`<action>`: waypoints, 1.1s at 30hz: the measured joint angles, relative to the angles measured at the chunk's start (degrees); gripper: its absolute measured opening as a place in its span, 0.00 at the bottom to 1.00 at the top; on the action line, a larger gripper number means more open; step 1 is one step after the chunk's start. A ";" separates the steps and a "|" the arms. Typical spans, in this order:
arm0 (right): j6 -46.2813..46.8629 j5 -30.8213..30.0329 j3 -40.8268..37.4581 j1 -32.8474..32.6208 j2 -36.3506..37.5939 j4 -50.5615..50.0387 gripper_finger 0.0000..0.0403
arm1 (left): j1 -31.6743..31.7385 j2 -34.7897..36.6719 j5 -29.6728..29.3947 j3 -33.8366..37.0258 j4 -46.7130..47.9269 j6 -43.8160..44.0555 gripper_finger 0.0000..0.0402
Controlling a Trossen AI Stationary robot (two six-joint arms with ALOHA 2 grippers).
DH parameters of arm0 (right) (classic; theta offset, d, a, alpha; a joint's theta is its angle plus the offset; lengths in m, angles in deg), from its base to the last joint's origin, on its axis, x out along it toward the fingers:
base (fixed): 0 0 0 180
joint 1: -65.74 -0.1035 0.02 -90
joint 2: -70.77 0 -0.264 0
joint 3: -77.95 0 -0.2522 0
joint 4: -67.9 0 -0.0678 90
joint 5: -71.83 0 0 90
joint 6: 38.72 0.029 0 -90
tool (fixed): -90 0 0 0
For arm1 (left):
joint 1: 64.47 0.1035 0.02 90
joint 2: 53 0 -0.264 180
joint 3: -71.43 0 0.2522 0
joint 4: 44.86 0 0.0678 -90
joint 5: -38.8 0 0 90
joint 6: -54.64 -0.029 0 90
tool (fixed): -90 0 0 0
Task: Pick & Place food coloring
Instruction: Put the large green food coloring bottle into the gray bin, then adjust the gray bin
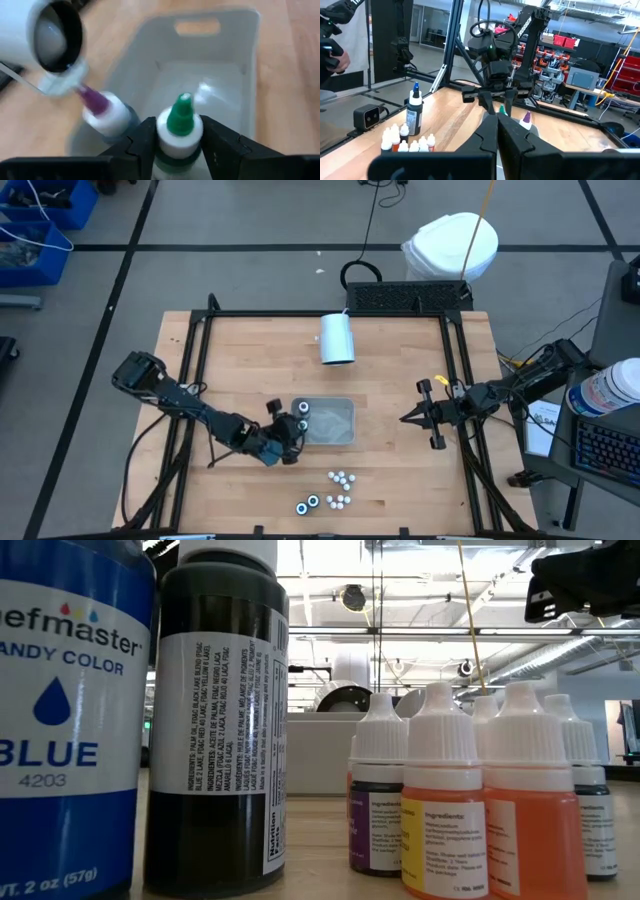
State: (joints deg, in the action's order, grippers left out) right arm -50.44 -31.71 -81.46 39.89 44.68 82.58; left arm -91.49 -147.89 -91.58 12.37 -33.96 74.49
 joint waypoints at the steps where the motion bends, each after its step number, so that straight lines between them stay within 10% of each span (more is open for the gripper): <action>1: 0.50 0.00 0.00 0.00 0.02 0.00 0.00 | 0.00 -0.02 0.22 -0.02 -0.07 0.21 0.42; 20: 0.10 0.07 0.02 0.00 -0.04 0.44 0.00 | -0.87 9.88 1.33 0.13 -0.08 -5.44 0.83; 33: 2.21 0.86 0.02 0.00 -1.20 -2.34 0.00 | -9.73 17.24 -6.38 0.02 10.01 2.56 0.62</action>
State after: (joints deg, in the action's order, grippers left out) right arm -48.22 -30.85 -81.44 39.89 43.48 80.24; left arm -101.22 -130.65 -97.96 12.39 -23.95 77.05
